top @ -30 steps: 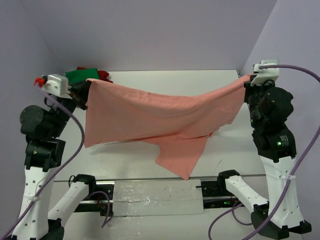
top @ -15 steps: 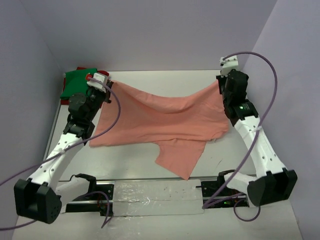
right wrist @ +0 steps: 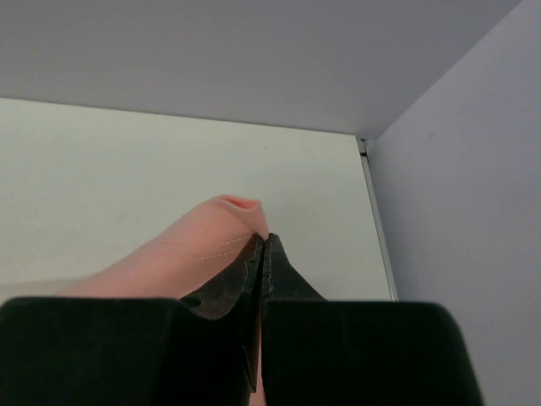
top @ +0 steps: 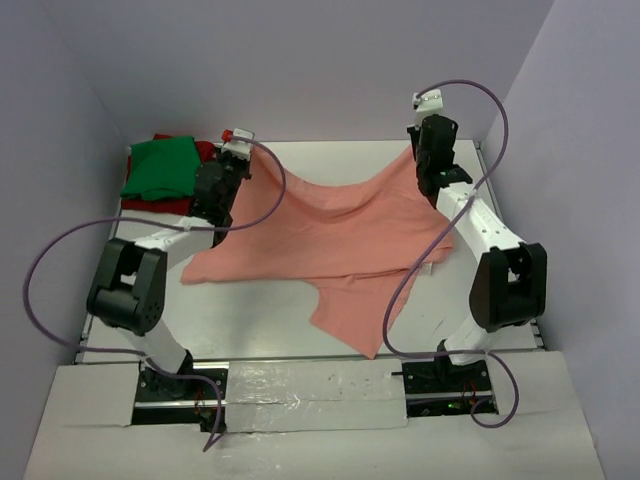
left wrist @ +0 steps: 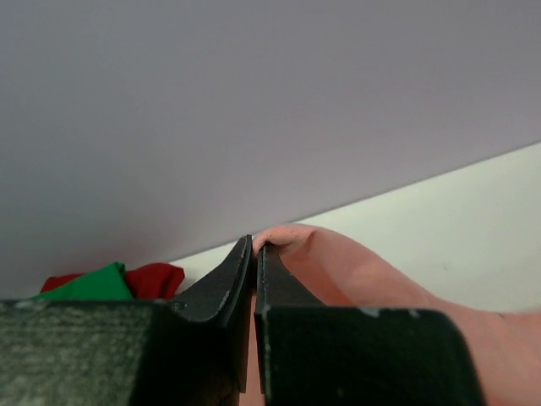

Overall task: Fold and stack the t-shirts
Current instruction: Flatten out the tshirt

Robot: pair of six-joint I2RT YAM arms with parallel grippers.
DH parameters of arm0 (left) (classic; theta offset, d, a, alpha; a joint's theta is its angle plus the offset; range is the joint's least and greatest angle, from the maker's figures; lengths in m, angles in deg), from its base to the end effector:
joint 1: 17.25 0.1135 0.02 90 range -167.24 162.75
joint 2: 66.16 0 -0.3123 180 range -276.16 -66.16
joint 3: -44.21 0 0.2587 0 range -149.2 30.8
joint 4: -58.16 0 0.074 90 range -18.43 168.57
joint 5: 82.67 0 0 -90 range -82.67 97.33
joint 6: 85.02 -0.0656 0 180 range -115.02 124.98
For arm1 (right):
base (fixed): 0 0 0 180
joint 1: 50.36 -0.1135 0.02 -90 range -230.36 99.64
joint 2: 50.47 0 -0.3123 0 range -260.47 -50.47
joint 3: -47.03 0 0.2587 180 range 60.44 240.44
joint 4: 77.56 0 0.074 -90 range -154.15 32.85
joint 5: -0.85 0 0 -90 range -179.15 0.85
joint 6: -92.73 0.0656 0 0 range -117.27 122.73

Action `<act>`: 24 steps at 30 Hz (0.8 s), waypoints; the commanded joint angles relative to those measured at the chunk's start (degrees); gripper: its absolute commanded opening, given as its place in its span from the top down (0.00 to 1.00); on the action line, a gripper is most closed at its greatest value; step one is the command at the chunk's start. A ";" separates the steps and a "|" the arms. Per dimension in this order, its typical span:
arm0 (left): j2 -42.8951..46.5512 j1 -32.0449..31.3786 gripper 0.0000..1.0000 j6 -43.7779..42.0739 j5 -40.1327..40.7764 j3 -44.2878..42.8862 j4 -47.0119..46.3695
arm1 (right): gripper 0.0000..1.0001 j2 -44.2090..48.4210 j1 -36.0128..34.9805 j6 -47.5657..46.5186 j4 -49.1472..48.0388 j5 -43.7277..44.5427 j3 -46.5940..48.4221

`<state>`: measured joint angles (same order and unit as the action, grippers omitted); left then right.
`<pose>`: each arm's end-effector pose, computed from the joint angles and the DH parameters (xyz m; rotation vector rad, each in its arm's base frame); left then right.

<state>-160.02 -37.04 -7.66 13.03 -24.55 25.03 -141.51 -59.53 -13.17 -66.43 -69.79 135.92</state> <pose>0.3910 -0.1338 0.3348 0.3204 1.3951 -0.0316 0.4146 0.0449 0.3848 -0.1526 1.7995 -0.3879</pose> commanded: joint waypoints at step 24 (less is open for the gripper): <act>-39.36 1.86 1.00 -17.50 25.24 -41.41 -35.89 | 1.00 -25.40 0.56 -1.15 -32.89 7.98 22.32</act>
<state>-196.35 -36.03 -22.57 35.47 -61.69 -0.72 -164.37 -59.42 -13.35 -93.08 -62.80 153.65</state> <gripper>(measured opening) 0.097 0.008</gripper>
